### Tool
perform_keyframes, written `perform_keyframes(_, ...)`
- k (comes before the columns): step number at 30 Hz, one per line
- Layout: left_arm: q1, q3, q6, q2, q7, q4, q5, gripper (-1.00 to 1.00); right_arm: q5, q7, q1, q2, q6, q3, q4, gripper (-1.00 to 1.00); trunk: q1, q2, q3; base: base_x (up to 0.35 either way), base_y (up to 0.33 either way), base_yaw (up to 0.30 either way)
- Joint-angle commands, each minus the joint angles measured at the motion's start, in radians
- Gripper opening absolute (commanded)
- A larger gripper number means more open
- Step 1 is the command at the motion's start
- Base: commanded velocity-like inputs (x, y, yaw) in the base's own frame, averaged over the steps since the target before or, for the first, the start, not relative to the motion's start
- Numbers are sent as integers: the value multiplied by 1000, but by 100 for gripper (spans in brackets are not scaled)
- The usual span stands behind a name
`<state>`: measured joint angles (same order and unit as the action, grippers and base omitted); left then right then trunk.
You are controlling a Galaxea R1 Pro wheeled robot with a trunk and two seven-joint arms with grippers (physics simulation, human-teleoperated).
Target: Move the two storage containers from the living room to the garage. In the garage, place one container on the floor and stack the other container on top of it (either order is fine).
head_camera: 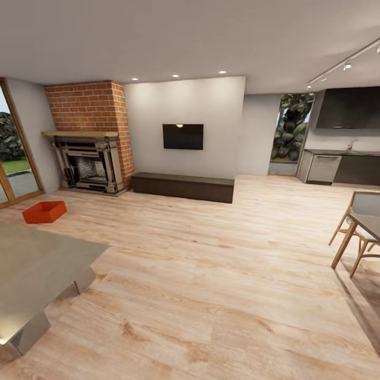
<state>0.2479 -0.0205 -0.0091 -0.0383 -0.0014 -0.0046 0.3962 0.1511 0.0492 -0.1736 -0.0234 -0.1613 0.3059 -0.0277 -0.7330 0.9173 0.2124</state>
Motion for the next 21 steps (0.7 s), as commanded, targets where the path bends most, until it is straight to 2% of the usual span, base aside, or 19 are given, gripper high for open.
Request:
perform_keyframes(1, 1, -2, -1, 0, 0, 1, 6, 100, 10, 1, -1, 0, -6, 8, -3, 100, -1, 1, 1, 322, 0, 0)
perform_keyframes(21, 1, -2, -2, 0, 0, 2, 7, 100, 10, 1, -1, 0, -6, 8, -3, 100, -1, 1, 1, 322, 0, 0)
